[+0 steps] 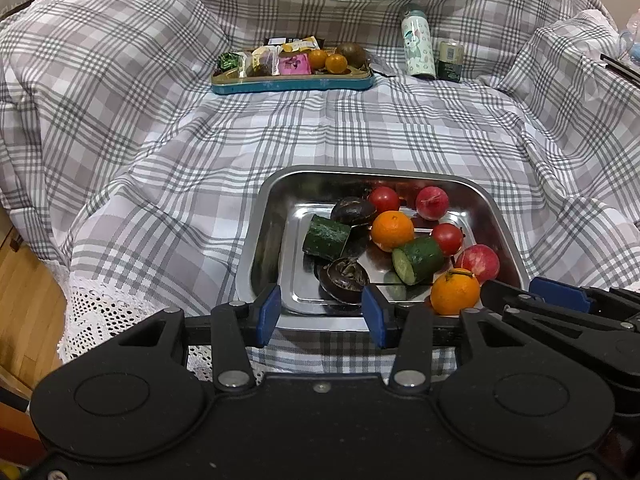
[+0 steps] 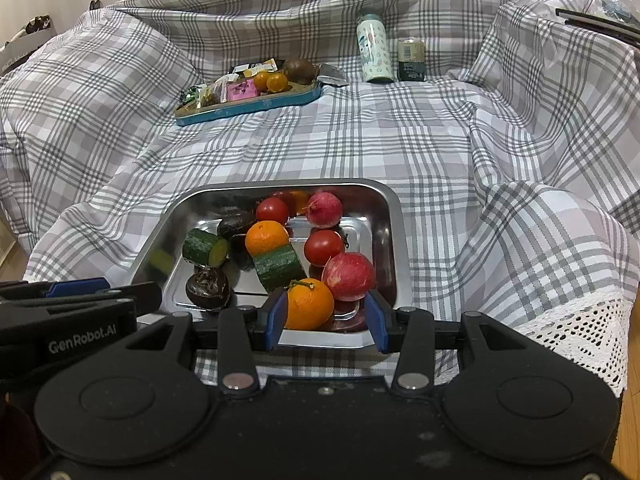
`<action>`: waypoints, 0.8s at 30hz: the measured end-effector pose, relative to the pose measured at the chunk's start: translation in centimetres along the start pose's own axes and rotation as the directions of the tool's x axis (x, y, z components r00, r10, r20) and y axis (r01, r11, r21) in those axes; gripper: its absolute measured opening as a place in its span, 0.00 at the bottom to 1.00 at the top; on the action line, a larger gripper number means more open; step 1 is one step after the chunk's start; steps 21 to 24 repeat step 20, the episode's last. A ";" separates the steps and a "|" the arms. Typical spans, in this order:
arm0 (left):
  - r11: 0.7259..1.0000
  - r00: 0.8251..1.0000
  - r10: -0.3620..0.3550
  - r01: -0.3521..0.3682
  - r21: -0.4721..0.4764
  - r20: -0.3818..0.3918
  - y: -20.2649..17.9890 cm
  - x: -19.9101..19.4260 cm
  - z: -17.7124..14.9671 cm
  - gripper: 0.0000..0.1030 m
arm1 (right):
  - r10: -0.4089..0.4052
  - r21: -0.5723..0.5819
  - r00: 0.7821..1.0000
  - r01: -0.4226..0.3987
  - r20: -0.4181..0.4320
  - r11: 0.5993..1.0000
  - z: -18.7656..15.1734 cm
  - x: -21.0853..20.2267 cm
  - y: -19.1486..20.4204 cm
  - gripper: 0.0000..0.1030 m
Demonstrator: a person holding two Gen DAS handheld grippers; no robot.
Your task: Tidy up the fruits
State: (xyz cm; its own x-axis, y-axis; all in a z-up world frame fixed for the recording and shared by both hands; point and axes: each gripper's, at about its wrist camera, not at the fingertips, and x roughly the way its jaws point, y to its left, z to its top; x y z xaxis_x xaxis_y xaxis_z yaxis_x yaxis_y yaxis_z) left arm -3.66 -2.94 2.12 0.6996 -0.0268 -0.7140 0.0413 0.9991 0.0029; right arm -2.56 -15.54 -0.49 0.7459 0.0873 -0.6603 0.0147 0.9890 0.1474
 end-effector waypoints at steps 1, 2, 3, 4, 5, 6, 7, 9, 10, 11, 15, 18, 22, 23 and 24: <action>1.000 1.000 0.000 0.000 -0.002 -0.003 0.0 0.1 0.0 0.51 | 0.000 0.000 1.000 0.000 -0.003 1.000 0.0 0.1 0.0 0.44; 1.000 1.000 -0.001 0.001 -0.004 -0.007 0.1 0.2 0.1 0.51 | 0.000 0.000 1.000 0.000 -0.006 1.000 0.1 0.1 0.0 0.44; 1.000 1.000 -0.002 0.002 -0.006 -0.010 0.1 0.3 0.1 0.51 | 0.001 0.001 1.000 -0.001 -0.009 1.000 0.1 0.2 0.0 0.44; 1.000 1.000 -0.005 0.004 -0.006 -0.013 0.1 0.4 0.2 0.51 | 0.002 0.001 1.000 -0.002 -0.011 1.000 0.2 0.3 0.0 0.44; 1.000 1.000 -0.005 0.005 -0.006 -0.015 0.2 0.4 0.2 0.51 | 0.002 0.002 1.000 -0.002 -0.013 1.000 0.2 0.3 0.0 0.44; 1.000 1.000 -0.006 0.006 -0.006 -0.017 0.2 0.5 0.3 0.51 | 0.002 0.002 1.000 -0.002 -0.015 1.000 0.3 0.4 -0.1 0.44; 1.000 1.000 -0.007 0.007 -0.006 -0.019 0.2 0.5 0.3 0.51 | 0.003 0.003 1.000 -0.003 -0.018 1.000 0.3 0.5 -0.1 0.44; 1.000 1.000 -0.009 0.009 -0.004 -0.024 0.1 0.7 0.4 0.51 | 0.003 0.006 1.000 -0.003 -0.024 1.000 0.5 0.7 -0.1 0.44; 1.000 1.000 -0.011 0.010 -0.003 -0.027 0.1 0.8 0.4 0.51 | 0.004 0.008 1.000 -0.004 -0.028 1.000 0.5 0.7 -0.1 0.44; 1.000 0.999 -0.013 0.013 -0.002 -0.029 0.1 0.9 0.5 0.51 | 0.005 0.009 0.999 -0.005 -0.032 1.000 0.6 0.8 -0.1 0.44; 1.000 0.999 -0.021 0.021 -0.004 -0.045 0.1 1.4 0.8 0.51 | 0.002 0.007 0.999 -0.001 -0.047 1.000 0.8 1.3 -0.2 0.44; 0.999 0.998 -0.028 0.027 -0.018 -0.052 0.2 1.8 1.2 0.51 | 0.003 0.008 0.998 -0.002 -0.062 1.000 1.2 1.7 -0.2 0.44; 0.999 0.998 -0.030 0.028 -0.027 -0.056 0.3 2.1 1.5 0.51 | 0.005 0.010 0.997 -0.004 -0.075 1.000 1.4 2.2 -0.3 0.44; 0.999 0.998 -0.030 0.028 -0.027 -0.056 0.3 2.1 1.5 0.51 | 0.005 0.010 0.997 -0.004 -0.075 1.000 1.4 2.2 -0.3 0.44; 0.999 0.998 -0.030 0.028 -0.027 -0.056 0.3 2.1 1.5 0.51 | 0.005 0.010 0.997 -0.004 -0.075 1.000 1.4 2.2 -0.3 0.44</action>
